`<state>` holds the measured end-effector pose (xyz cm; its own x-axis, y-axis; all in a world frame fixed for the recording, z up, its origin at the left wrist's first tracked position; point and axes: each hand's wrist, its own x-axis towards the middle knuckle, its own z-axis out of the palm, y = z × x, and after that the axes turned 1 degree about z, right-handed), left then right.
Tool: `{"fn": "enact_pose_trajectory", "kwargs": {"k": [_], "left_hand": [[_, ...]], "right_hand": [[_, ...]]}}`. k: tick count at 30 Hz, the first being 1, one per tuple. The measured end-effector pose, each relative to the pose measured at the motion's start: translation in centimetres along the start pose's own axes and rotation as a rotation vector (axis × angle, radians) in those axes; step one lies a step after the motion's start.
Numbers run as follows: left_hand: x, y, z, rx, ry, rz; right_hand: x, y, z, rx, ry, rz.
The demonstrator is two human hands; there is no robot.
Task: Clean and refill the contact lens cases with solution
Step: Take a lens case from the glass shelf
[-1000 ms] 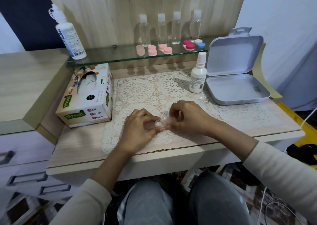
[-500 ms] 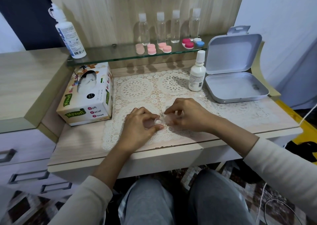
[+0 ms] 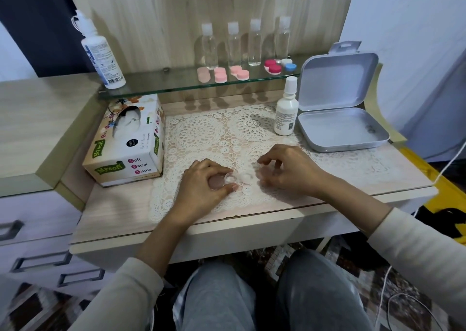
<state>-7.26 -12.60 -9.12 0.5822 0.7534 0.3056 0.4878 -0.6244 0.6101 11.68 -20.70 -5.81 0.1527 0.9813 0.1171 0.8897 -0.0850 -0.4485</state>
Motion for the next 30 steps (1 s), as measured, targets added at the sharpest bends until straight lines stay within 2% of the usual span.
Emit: {"fn": "enact_pose_trajectory", "kwargs": {"k": [9,17,22,25,30], "left_hand": [[0.1,0.0,0.1,0.013,0.006,0.002],[0.1,0.0,-0.1,-0.024,-0.012,-0.019],[0.5,0.1,-1.0,-0.136,-0.127,-0.091],[1.2,0.7,-1.6,-0.112,-0.189,-0.105],[2.9,2.6,-0.7,-0.038,-0.149,-0.039]], "right_hand": [[-0.1,-1.4,1.4,-0.008,0.056,-0.095],[0.0,-1.2,1.7,0.032,0.055,-0.068],[0.0,-0.9,0.5,0.071,0.108,-0.054],[-0.2,-0.2,-0.6,0.099,0.156,-0.025],[-0.9,2.0,-3.4,0.066,0.250,0.057]]}}
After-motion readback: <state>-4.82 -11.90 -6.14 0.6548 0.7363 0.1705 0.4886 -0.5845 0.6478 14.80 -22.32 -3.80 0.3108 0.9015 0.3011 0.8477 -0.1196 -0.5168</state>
